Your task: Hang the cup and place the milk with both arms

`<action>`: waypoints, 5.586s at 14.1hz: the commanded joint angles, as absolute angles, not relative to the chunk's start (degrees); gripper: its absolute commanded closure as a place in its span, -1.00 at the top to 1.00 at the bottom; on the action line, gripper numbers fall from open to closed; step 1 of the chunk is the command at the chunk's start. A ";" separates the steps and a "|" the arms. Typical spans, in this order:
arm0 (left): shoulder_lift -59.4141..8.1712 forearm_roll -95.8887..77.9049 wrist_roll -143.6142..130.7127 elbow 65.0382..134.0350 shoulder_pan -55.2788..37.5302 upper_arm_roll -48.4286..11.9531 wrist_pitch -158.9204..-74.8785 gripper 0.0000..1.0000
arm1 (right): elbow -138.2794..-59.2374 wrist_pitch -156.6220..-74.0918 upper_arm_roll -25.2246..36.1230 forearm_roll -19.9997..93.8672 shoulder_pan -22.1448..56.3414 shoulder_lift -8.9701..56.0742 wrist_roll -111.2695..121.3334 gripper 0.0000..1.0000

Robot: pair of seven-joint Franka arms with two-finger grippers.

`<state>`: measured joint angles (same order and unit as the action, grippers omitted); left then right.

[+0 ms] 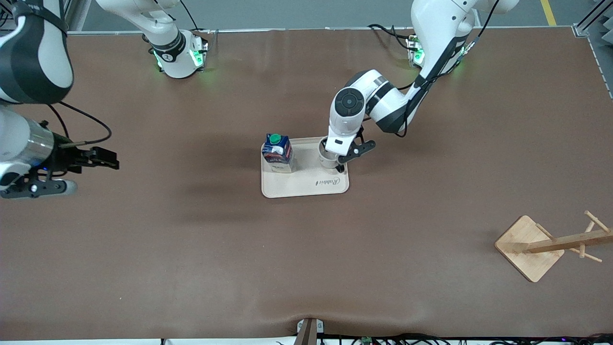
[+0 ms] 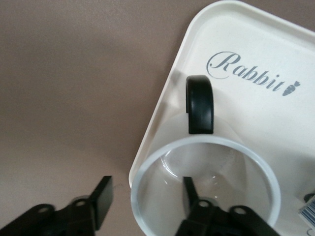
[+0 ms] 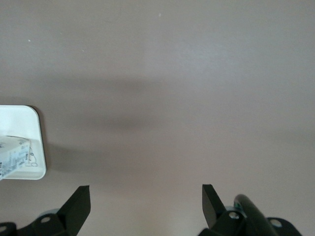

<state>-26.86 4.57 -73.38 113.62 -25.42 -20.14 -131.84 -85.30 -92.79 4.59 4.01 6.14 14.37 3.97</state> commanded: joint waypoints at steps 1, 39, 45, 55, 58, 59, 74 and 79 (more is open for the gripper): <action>-27.42 5.36 -74.71 112.24 -25.66 -20.21 -132.10 -1.00 | -84.46 -93.69 4.83 5.71 6.24 15.90 3.60 1.00; -18.89 3.52 25.48 78.14 24.87 -18.55 -95.26 -1.00 | -91.49 -108.18 4.92 10.19 41.92 25.40 -41.04 1.00; -20.65 2.99 33.74 78.13 26.98 -15.91 -101.94 -1.00 | -95.97 -115.05 4.92 10.20 44.03 25.58 -42.10 1.00; -22.41 2.46 34.10 77.70 29.44 -15.91 -104.85 -1.00 | -91.87 -105.85 5.19 11.42 39.13 24.96 -42.36 -0.90; -23.03 2.46 33.93 77.70 29.44 -15.82 -106.17 -1.00 | -82.12 -92.67 5.10 15.71 32.54 24.96 -41.84 -1.00; -23.20 2.46 33.84 77.70 29.44 -15.82 -106.43 -1.00 | -80.35 -90.64 5.10 16.34 30.00 24.96 -40.97 -1.00; -22.94 -0.18 29.02 78.13 29.00 -16.43 -106.18 1.00 | -95.08 -92.35 5.27 0.62 -1.05 20.57 -5.80 -1.00; -17.33 1.75 19.10 78.84 26.72 -18.10 -95.90 1.00 | -102.65 -102.74 5.10 0.79 -4.65 21.18 -0.80 -0.99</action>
<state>-21.24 0.40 23.68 78.29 27.71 -17.41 -99.70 -99.66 -100.99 6.51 1.79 -2.10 22.94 -2.96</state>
